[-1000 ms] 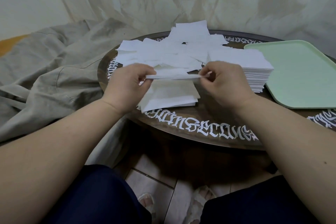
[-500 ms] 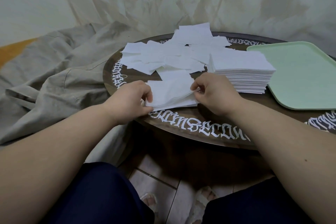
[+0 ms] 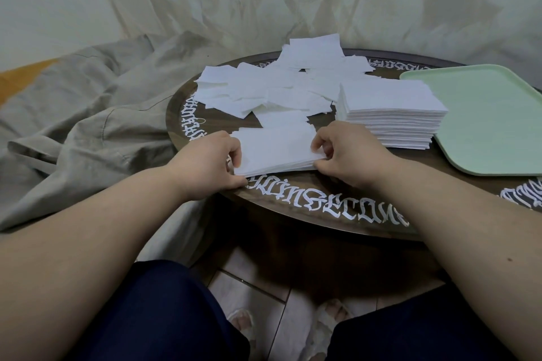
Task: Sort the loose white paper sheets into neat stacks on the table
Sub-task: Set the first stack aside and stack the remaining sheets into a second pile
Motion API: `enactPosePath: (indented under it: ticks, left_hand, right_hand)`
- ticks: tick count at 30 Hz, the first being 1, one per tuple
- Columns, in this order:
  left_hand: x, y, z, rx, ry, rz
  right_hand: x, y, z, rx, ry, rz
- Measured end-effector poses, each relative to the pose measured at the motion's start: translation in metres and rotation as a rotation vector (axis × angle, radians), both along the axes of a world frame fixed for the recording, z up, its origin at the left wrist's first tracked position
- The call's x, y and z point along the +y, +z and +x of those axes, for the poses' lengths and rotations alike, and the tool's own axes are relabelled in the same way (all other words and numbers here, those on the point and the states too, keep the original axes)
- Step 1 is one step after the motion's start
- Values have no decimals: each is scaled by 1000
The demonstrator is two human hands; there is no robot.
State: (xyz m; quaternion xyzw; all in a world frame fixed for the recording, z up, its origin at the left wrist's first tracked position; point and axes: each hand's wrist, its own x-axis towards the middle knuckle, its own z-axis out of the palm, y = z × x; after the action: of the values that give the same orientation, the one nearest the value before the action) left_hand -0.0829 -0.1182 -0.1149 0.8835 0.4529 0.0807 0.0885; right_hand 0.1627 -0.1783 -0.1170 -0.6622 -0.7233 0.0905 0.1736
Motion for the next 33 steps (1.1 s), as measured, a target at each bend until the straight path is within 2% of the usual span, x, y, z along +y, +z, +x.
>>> enactPosePath:
  ticks: [9,16,30,33]
  left_hand:
    - [1,0,4,33,21,19]
    - [-1,2,7,-55,13,28]
    - [-1,-1,12,53,1,23]
    - [-1,0,11,13,9,53]
  right_hand:
    - [-2,3,-2,7,-27,1]
    - [0,2,-2,-8,-32,41]
    - [2,-5,-10,-87,34,21]
    - [2,-3,-8,-62,29,40]
